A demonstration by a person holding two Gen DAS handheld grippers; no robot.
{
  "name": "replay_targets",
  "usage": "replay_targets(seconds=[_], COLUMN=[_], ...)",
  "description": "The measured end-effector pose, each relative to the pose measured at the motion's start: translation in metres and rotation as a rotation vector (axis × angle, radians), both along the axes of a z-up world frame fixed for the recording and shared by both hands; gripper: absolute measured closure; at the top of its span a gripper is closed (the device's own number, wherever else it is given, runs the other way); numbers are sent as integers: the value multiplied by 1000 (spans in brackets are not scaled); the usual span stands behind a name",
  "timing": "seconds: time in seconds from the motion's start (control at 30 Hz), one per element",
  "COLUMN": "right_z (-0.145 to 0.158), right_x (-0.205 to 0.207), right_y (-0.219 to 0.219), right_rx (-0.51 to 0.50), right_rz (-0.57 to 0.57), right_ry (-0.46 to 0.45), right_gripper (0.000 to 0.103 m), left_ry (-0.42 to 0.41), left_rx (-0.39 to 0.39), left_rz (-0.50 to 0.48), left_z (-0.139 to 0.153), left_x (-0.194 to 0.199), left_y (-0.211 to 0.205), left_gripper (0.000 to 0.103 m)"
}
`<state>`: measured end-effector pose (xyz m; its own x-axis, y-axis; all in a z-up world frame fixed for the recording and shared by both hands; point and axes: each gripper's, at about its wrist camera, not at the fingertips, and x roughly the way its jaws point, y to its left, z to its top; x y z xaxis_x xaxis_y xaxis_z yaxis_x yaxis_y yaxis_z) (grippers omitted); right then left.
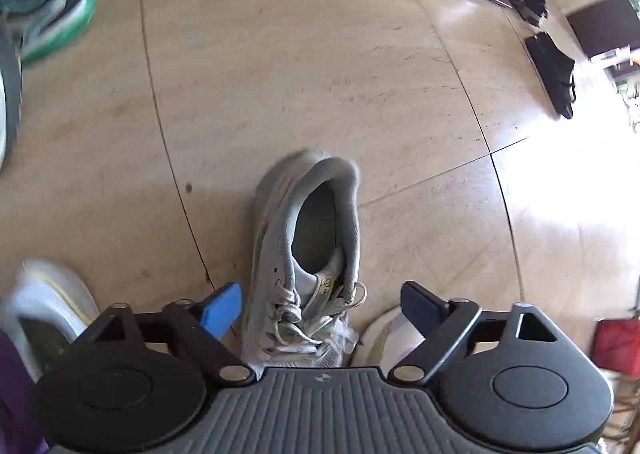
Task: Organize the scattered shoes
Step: 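Set the grey mesh sneaker beside the white-grey sneaker and open the right tool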
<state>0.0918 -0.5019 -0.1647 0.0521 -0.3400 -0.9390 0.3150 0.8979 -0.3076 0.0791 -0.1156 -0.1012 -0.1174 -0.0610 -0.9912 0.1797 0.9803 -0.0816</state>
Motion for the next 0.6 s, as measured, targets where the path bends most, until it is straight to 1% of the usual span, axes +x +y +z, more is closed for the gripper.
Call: replay_targets(seconds=[0.03, 0.1, 0.13, 0.17, 0.3, 0.37, 0.5, 0.53, 0.57, 0.6], right_z=[2, -2, -6, -11, -39, -45, -69, -74, -80, -86], right_x=[0, 0, 0, -1, -5, -8, -4, -3, -3, -3], right_y=[-6, -22, -24, -25, -27, -27, -24, -22, -17, -10], right_rx=[41, 144, 158, 156, 96, 90, 109, 114, 103, 84], right_rz=[-26, -80, -86, -83, -35, -30, -22, -14, 13, 50], right_ry=[-22, -38, -31, -18, 61, 72, 78, 82, 92, 106], right_gripper=[4, 4, 4, 4, 5, 6, 11, 9, 10, 14], left_ry=[2, 8, 11, 14, 39, 51, 65, 67, 68, 68], left_rx=[3, 6, 8, 10, 21, 27, 33, 34, 36, 38], left_rz=[0, -3, -5, -6, -21, -25, -30, -32, -34, -36], left_z=[-1, -3, -4, -6, -14, -18, -22, -23, -24, -24], left_x=[0, 0, 0, 0, -1, -1, 0, 0, 1, 1], left_y=[0, -2, -2, -3, -6, -7, -9, -9, -9, -9], left_gripper=[9, 9, 9, 9, 9, 9, 9, 9, 9, 9])
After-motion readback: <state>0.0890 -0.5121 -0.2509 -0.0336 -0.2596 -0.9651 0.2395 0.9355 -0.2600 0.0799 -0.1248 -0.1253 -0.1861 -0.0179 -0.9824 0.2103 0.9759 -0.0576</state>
